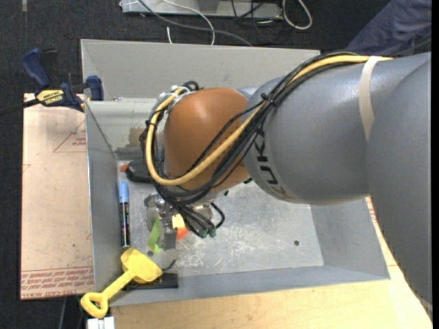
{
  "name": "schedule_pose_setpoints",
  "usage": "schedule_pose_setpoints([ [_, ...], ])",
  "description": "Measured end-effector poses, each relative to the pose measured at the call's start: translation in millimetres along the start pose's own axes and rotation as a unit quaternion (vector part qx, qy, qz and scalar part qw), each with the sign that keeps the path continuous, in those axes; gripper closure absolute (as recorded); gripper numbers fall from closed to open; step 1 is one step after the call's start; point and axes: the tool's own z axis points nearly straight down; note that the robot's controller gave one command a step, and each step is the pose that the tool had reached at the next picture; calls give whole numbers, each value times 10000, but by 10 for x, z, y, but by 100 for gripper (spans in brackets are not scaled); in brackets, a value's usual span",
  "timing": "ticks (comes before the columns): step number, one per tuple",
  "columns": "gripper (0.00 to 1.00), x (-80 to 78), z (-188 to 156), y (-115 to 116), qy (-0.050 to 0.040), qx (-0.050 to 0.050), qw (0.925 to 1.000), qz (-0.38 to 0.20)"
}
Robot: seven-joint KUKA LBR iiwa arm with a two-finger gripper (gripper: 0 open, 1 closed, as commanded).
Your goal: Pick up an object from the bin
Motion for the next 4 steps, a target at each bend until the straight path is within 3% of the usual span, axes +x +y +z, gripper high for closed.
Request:
schedule_pose_setpoints([
  [1,100,9,13,-2,16,3,10000,0],
  [2,100,-126,359,-36,-11,-3,9981,-608],
  [3,100,62,960,-139,-6,-7,9795,-2013],
  [4,100,-5,1184,-98,0,-2,9659,-2589],
])
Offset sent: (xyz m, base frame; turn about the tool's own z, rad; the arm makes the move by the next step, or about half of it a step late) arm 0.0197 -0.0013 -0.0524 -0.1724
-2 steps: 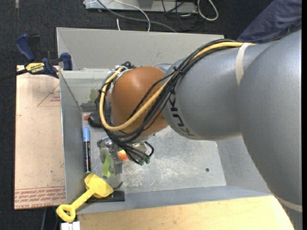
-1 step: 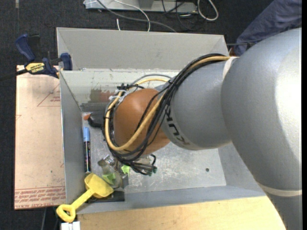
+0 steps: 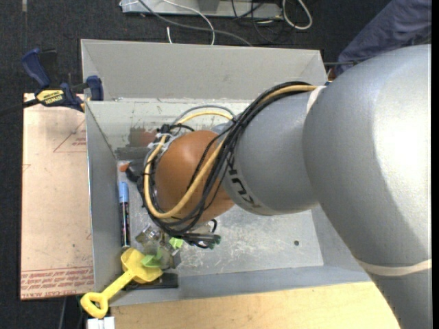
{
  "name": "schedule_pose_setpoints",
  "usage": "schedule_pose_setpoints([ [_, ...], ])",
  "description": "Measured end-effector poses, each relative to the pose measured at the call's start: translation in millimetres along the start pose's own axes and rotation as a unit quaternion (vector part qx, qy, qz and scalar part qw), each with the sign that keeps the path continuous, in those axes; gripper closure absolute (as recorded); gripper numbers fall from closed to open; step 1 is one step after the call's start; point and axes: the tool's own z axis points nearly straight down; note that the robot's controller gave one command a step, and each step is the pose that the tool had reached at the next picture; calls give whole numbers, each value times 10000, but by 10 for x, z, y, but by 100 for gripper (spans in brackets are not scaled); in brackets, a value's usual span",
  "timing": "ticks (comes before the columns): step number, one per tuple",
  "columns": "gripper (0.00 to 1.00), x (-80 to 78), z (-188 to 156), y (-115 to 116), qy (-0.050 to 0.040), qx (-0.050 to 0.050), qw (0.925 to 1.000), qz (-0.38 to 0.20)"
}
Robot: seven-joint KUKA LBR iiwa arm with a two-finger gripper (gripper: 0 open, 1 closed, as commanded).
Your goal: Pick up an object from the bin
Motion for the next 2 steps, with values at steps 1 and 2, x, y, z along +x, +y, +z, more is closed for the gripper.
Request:
schedule_pose_setpoints([
  [1,100,411,41,-545,-1,-15,9973,-731],
  [2,100,449,63,-667,27,8,9979,-655],
])
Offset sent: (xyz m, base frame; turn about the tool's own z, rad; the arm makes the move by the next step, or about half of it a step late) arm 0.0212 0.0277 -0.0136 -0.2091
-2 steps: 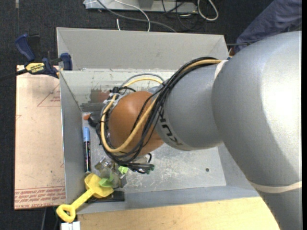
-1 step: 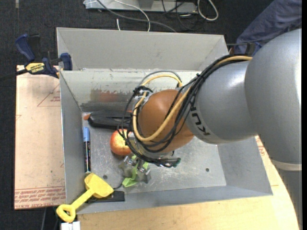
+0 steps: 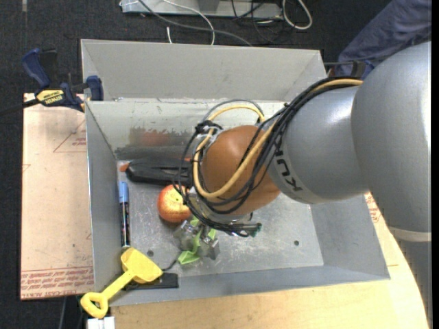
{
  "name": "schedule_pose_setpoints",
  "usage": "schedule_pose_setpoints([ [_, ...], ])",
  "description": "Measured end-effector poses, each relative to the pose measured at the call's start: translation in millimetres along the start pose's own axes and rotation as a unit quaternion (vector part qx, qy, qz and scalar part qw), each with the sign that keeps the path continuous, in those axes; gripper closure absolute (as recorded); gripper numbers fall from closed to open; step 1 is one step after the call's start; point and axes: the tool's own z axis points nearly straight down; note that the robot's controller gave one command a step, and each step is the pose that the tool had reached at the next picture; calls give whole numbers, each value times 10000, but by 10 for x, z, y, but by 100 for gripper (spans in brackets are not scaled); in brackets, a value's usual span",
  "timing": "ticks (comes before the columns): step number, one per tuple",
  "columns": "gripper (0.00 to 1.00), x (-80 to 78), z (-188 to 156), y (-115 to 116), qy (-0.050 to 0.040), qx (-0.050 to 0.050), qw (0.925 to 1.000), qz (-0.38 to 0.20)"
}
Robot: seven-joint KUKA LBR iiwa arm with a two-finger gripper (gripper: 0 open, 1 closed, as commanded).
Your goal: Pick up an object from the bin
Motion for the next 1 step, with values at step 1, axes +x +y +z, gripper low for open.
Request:
schedule_pose_setpoints([
  [1,100,-409,-152,86,-35,-18,9928,-1195],
])
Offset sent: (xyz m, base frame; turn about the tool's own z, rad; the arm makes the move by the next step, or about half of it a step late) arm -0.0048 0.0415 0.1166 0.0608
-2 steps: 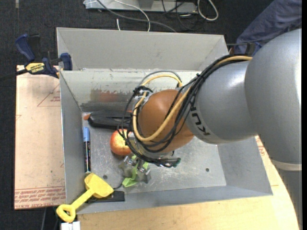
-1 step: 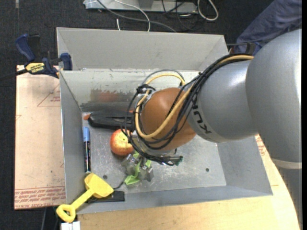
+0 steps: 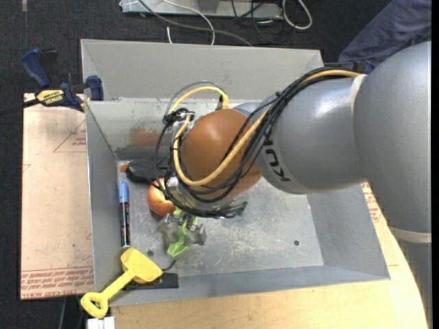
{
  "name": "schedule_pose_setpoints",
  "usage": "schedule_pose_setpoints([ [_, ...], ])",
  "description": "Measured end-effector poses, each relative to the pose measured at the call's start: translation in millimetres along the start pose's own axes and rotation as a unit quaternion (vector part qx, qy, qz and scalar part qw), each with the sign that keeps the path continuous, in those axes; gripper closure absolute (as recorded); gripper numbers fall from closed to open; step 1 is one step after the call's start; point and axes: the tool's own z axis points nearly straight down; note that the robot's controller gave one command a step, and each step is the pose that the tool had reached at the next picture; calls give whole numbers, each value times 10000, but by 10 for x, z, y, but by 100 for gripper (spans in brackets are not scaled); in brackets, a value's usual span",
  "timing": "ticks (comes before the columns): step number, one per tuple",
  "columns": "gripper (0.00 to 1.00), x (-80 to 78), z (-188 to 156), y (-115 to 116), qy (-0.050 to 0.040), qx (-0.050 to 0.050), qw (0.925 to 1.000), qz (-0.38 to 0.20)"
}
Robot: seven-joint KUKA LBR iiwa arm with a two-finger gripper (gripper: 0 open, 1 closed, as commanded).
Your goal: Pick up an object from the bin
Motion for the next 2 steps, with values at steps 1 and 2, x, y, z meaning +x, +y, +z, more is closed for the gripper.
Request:
schedule_pose_setpoints([
  [1,100,30,-569,101,14,-11,9977,675],
  [2,100,95,-1166,231,4,-1,9971,758],
])
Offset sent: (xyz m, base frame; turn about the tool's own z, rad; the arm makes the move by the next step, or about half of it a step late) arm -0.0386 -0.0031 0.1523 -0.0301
